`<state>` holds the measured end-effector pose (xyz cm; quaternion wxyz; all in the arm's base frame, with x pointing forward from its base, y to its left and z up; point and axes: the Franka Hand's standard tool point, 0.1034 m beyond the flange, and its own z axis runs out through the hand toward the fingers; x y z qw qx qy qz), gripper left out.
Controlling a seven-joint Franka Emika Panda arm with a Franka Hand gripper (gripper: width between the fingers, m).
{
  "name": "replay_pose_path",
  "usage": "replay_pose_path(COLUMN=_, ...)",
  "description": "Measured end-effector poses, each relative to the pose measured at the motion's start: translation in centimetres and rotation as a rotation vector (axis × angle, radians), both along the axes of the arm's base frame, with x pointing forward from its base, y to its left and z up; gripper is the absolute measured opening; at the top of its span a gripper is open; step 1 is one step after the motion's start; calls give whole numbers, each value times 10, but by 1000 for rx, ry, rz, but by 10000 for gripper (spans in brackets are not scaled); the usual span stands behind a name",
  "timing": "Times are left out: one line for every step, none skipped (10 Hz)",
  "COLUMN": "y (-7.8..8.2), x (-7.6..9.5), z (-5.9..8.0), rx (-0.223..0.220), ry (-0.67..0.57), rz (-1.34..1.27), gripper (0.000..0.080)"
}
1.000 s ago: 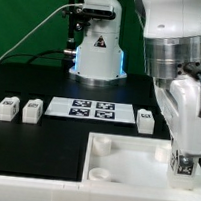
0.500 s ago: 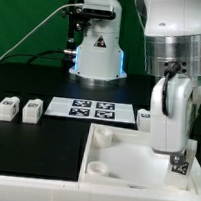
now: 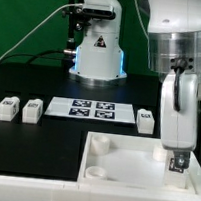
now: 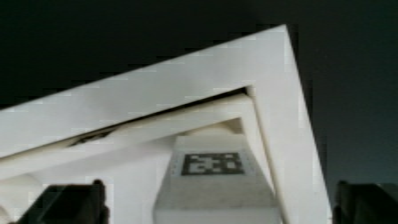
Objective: Assemble one leg
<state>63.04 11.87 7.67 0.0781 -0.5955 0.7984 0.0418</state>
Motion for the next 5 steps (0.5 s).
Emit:
replay_pose_path(y=3, x=-3, z=7, rx=6, ry=-7, rz=15, gripper=646)
replay_pose_path(y=4, x=-1, z=15, rx=0, ry=-36, rz=137, gripper=646)
replay_pose_path(y=5, x=1, z=23, rx=-5, ry=-65, rz=236, gripper=649)
replay_pose_path(y=6, x=0, z=19, rx=0, ry=-55, rz=198, gripper=649)
replay_pose_path(y=5, x=-1, z=17, rx=-1, ry=-53, rz=204, gripper=649)
